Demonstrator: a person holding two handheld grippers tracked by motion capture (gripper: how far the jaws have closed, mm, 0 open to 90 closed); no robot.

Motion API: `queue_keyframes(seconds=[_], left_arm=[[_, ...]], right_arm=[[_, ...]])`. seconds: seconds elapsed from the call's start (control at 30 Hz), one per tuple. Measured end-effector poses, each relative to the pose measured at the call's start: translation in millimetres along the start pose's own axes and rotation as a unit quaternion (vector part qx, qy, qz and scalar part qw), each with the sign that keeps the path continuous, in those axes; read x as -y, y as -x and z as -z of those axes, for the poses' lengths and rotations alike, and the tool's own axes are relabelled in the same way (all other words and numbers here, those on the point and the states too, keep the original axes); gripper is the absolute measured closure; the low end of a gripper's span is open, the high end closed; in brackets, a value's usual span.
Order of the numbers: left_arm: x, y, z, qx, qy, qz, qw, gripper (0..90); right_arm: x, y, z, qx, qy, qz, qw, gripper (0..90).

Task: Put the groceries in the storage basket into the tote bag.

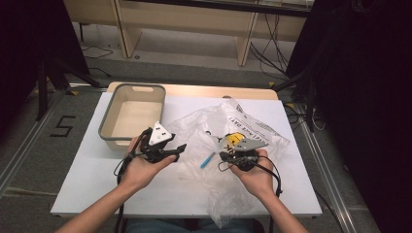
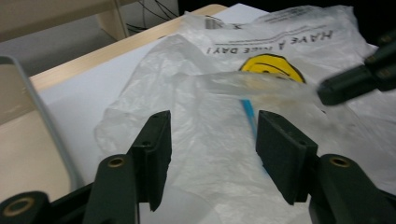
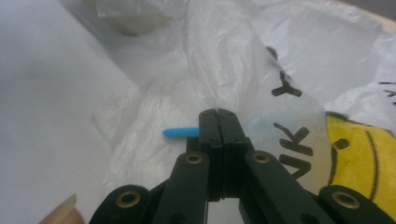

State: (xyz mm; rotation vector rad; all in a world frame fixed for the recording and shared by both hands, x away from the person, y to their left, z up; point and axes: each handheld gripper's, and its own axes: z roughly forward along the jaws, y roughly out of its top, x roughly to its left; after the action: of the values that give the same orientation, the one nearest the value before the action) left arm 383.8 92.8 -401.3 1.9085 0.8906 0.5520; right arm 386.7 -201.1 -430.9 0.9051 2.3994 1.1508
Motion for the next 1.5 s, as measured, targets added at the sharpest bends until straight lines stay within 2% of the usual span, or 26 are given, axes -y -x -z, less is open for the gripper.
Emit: queue_keyframes(seconds=[0.1,0.27,0.37,0.47,0.5,0.57,0.67,0.7,0.77,0.87,0.9,0.93,0.97,1.0,1.03,1.07,1.1,1.13,1.17,1.23,1.3,1.33,1.4,1.43,1.47,1.5], left_arm=[[2.4,-8.3,-4.4,-0.016,-0.001,0.006,0.9998,43.4],[8.1,-19.5,-14.2,-0.028,-0.008,0.026,0.9992,45.4],[10.8,-25.0,-17.4,-0.048,-0.011,0.036,0.9981,50.2],[12.3,-27.1,-19.5,-0.053,-0.02,0.034,0.9978,53.3],[13.4,-28.4,-21.1,-0.054,-0.029,0.028,0.9978,57.4],[16.9,-29.1,-25.6,-0.055,-0.045,0.023,0.9972,59.5],[23.8,-28.7,-31.7,-0.052,-0.069,0.015,0.9962,63.8],[26.4,-28.7,-33.6,-0.05,-0.082,0.007,0.9954,64.6],[29.8,-28.9,-35.7,-0.046,-0.09,0.007,0.9949,65.5],[34.2,-27.5,-37.9,-0.043,-0.094,0.008,0.9946,64.9],[35.2,-27.1,-38.0,-0.041,-0.096,0.006,0.9945,63.8],[36.2,-26.4,-38.3,-0.04,-0.095,0.008,0.9946,63.8],[37.0,-26.3,-38.1,-0.04,-0.095,0.007,0.9946,61.7],[37.6,-26.2,-37.4,-0.039,-0.098,0.005,0.9944,61.7],[38.4,-25.9,-37.1,-0.039,-0.097,0.005,0.9945,59.5],[39.5,-25.7,-36.1,-0.039,-0.097,0.005,0.9945,59.5],[40.6,-25.5,-35.2,-0.037,-0.096,0.005,0.9947,57.4],[41.8,-25.5,-34.1,-0.037,-0.095,0.003,0.9948,57.4],[42.9,-25.9,-32.9,-0.036,-0.094,0.001,0.9949,55.2],[44.8,-25.8,-30.5,-0.035,-0.092,0.005,0.9951,53.7],[46.2,-24.9,-28.6,-0.039,-0.09,0.005,0.9951,48.2],[46.8,-24.5,-27.8,-0.04,-0.089,0.006,0.9953,48.2],[47.7,-23.2,-25.0,-0.038,-0.089,0.009,0.9952,45.5],[48.0,-22.7,-23.4,-0.038,-0.089,0.01,0.9953,43.7],[48.4,-22.2,-21.7,-0.038,-0.088,0.013,0.9953,43.7],[49.0,-22.1,-19.9,-0.038,-0.085,0.013,0.9956,42.4]], right_arm=[[5.8,-4.6,-10.8,-0.02,-0.026,0.013,0.9994,90.0],[11.8,-8.4,-20.7,-0.036,-0.052,0.023,0.9977,90.0],[15.2,-13.4,-27.6,-0.054,-0.08,0.038,0.9946,90.0],[16.8,-15.7,-29.6,-0.064,-0.093,0.04,0.9928,90.0],[19.1,-16.4,-31.6,-0.076,-0.104,0.042,0.9908,89.6],[19.9,-17.1,-31.8,-0.078,-0.109,0.042,0.99,88.0],[19.1,-16.7,-25.1,-0.083,-0.1,0.031,0.991,79.2],[18.0,-14.9,-20.5,-0.083,-0.089,0.024,0.9923,76.0],[15.8,-8.6,-7.9,-0.079,-0.063,0.001,0.9949,68.7],[14.3,5.1,15.5,-0.05,-0.022,-0.028,0.9981,61.8],[16.4,15.2,30.7,-0.025,0.001,-0.05,0.9984,58.8],[16.4,15.2,30.7,-0.025,0.001,-0.05,0.9984,58.8],[21.3,25.2,42.4,-0.002,0.014,-0.069,0.9975,57.0],[21.3,25.2,42.4,-0.002,0.014,-0.069,0.9975,57.0],[28.4,34.4,50.5,0.023,0.015,-0.083,0.9962,56.3],[28.4,34.4,50.5,0.023,0.015,-0.083,0.9962,56.3],[35.8,41.1,56.3,0.044,0.013,-0.096,0.9943,56.3],[35.8,41.1,56.3,0.044,0.013,-0.096,0.9943,56.3],[41.9,46.0,61.4,0.061,0.01,-0.103,0.9928,56.2],[44.4,47.9,63.7,0.068,0.008,-0.107,0.9919,56.2],[50.2,52.3,70.2,0.09,0.007,-0.124,0.9882,56.0],[50.2,52.3,70.2,0.09,0.007,-0.124,0.9882,56.0],[53.5,54.9,73.8,0.105,0.002,-0.131,0.9859,55.7],[57.2,57.8,76.9,0.119,0.004,-0.14,0.983,54.4],[57.2,57.8,76.9,0.119,0.004,-0.14,0.983,54.4],[60.7,60.1,79.1,0.128,0.001,-0.149,0.9805,53.1]])
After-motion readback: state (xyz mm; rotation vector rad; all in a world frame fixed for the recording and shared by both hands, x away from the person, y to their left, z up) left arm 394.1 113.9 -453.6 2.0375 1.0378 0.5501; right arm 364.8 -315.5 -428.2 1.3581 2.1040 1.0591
